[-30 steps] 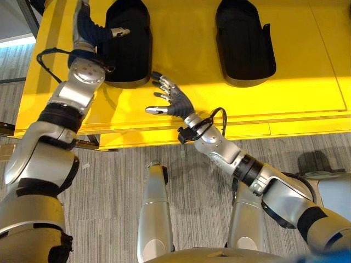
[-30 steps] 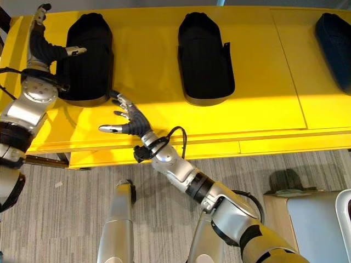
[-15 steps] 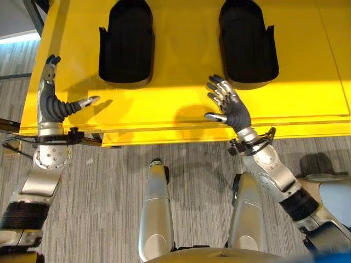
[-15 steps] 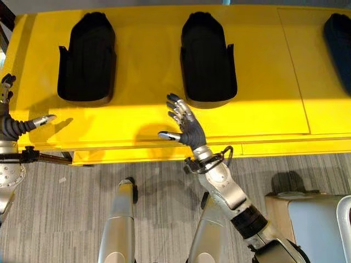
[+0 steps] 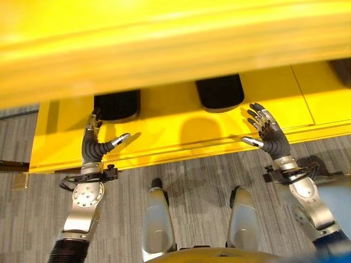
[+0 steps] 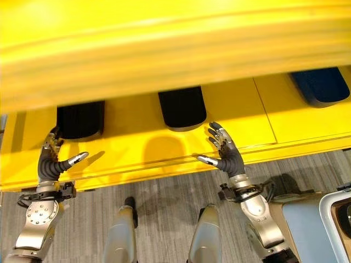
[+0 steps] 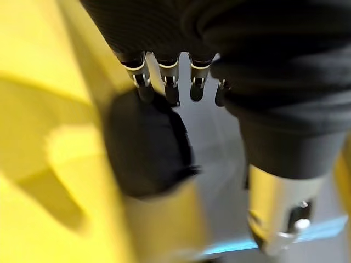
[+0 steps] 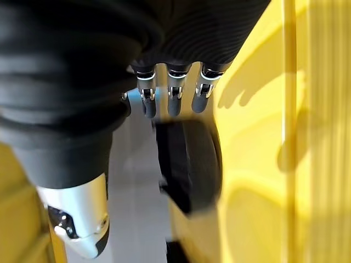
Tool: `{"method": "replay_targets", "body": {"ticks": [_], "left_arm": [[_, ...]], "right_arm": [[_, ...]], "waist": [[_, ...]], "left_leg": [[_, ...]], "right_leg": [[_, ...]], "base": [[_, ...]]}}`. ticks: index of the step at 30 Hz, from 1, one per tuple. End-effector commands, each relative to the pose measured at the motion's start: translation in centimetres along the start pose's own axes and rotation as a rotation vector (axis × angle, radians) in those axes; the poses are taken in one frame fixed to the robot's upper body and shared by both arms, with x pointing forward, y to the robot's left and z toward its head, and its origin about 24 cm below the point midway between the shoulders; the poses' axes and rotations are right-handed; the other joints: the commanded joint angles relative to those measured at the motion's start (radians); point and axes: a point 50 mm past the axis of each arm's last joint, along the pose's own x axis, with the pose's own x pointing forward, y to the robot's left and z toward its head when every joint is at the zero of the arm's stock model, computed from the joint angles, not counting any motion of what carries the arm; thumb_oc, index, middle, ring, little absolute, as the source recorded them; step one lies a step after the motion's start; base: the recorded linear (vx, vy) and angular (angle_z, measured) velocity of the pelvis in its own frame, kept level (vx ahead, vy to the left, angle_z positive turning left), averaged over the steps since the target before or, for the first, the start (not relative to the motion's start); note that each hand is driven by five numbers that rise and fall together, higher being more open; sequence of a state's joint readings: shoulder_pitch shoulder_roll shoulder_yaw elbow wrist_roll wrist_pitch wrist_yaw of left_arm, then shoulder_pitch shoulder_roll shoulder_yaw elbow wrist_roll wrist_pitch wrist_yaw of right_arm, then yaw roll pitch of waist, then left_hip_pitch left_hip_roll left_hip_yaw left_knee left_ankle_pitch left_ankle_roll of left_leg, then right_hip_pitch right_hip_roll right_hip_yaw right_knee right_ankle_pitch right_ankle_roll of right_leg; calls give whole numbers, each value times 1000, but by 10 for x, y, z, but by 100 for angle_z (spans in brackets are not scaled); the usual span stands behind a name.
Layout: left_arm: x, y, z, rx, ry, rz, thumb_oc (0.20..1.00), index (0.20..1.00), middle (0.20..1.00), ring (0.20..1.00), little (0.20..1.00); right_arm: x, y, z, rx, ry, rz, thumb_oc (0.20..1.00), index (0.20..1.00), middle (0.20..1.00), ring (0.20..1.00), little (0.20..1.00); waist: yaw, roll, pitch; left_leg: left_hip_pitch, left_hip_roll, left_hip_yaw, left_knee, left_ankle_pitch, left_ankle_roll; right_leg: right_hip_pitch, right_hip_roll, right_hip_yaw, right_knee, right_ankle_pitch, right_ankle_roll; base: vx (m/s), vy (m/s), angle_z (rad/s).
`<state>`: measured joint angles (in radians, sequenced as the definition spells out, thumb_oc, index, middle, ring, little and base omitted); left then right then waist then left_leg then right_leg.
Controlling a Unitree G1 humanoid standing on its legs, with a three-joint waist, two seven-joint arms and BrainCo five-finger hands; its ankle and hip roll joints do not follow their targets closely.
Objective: Move parts from the plastic box to the shelf.
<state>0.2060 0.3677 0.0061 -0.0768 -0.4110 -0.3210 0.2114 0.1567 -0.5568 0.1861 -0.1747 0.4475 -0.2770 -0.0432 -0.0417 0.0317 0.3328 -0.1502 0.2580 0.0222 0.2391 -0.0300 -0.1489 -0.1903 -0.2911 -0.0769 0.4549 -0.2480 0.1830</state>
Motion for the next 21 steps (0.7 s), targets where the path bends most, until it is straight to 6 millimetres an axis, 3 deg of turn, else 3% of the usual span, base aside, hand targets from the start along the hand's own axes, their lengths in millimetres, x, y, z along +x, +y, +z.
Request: {"method": "replay_targets", "body": {"ticks": [1,2,3,4,6,8,9,10,13,14,16,18,19,20,21], "left_arm": [[22,1,17,-10,-77,-130,1000,1000,1000,1000,1000],[16,0,12,-14,-48,-147,1000,1000,1000,1000,1000],[16,0,12,-14,-48,-147,1000,1000,1000,1000,1000],[11,-4,5,-68,-8,-159,1000,1000,1000,1000,1000],[6,-9,-3,-95,31,-182,1000,1000,1000,1000,1000],[1,-15,-8,-120,63,-215,1000,1000,1000,1000,1000],[-8,-22,-16,-180,113,-244,1000,1000,1000,1000,1000],[-8,-22,-16,-181,113,-245,1000,1000,1000,1000,1000],[-12,-27,-20,-212,135,-265,1000,1000,1000,1000,1000],[-11,-29,-22,-208,143,-272,1000,1000,1000,1000,1000],[-9,-30,-22,-219,140,-272,1000,1000,1000,1000,1000],[-9,-29,-22,-215,134,-264,1000,1000,1000,1000,1000],[-9,-30,-22,-215,134,-264,1000,1000,1000,1000,1000],[-8,-31,-22,-222,132,-262,1000,1000,1000,1000,1000],[-11,-30,-23,-214,136,-261,1000,1000,1000,1000,1000]], "right_arm": [[23,6,28,-29,-184,45,1000,1000,1000,1000,1000],[20,1,24,-32,-163,36,1000,1000,1000,1000,1000],[20,1,24,-32,-163,36,1000,1000,1000,1000,1000],[16,-1,22,-49,-144,38,1000,1000,1000,1000,1000],[13,-5,20,-54,-126,32,1000,1000,1000,1000,1000],[11,-7,19,-68,-115,42,1000,1000,1000,1000,1000],[5,-9,19,-87,-96,66,1000,1000,1000,1000,1000],[5,-9,19,-87,-95,66,1000,1000,1000,1000,1000],[-1,-13,16,-104,-69,67,1000,1000,1000,1000,1000],[-3,-16,16,-120,-60,60,1000,1000,1000,1000,1000],[-4,-17,12,-125,-41,45,1000,1000,1000,1000,1000],[-5,-16,10,-121,-31,46,1000,1000,1000,1000,1000],[-5,-17,10,-121,-31,46,1000,1000,1000,1000,1000],[-4,-15,7,-115,-21,49,1000,1000,1000,1000,1000],[-4,-14,5,-104,-16,54,1000,1000,1000,1000,1000]], "waist": [[6,-4,-49],[0,4,-75],[0,4,-75],[-4,18,-96],[-11,28,-122],[-12,35,-135],[-13,45,-164],[-13,46,-165],[-16,58,-184],[-22,56,-189],[-32,47,-194],[-37,34,-195],[-36,36,-197],[-24,15,-201],[-14,3,-198]], "left_leg": [[-89,30,-42,97,36,-1],[-39,45,-29,25,84,-6],[-39,45,-29,25,84,-6],[16,64,-18,-46,156,-13],[54,79,-9,-97,201,-16],[81,97,-17,-119,279,-26],[99,124,-22,-156,387,-45],[101,126,-23,-161,390,-46],[96,138,-26,-175,515,-69],[79,152,7,-160,554,-82],[73,147,44,-167,553,-71],[80,72,43,-148,456,-33],[76,73,43,-147,457,-32],[69,-48,10,-137,292,25],[69,-125,-25,-123,213,51]], "right_leg": [[-108,5,14,94,85,-42],[-77,19,3,57,85,-41],[-77,19,3,57,85,-41],[-45,42,-5,22,86,-44],[-24,65,-5,-3,79,-55],[-11,85,-8,-8,76,-67],[12,119,-17,-37,64,-86],[13,121,-18,-39,65,-87],[45,150,-34,-96,70,-107],[76,156,-45,-143,78,-119],[104,166,-59,-211,99,-133],[140,170,-61,-282,134,-129],[139,172,-61,-289,141,-129],[159,171,-58,-336,171,-131],[172,174,-46,-359,182,-128]], "base": [[181,-99,-42],[131,-66,-17],[156,-105,-9],[100,-96,-6],[116,-101,-8],[89,-140,-12],[92,-166,-7],[90,-171,-5],[45,-103,-14],[62,-157,-6],[20,-217,22],[19,-180,24],[31,-185,0],[36,-211,-10],[62,-275,-15]]}}
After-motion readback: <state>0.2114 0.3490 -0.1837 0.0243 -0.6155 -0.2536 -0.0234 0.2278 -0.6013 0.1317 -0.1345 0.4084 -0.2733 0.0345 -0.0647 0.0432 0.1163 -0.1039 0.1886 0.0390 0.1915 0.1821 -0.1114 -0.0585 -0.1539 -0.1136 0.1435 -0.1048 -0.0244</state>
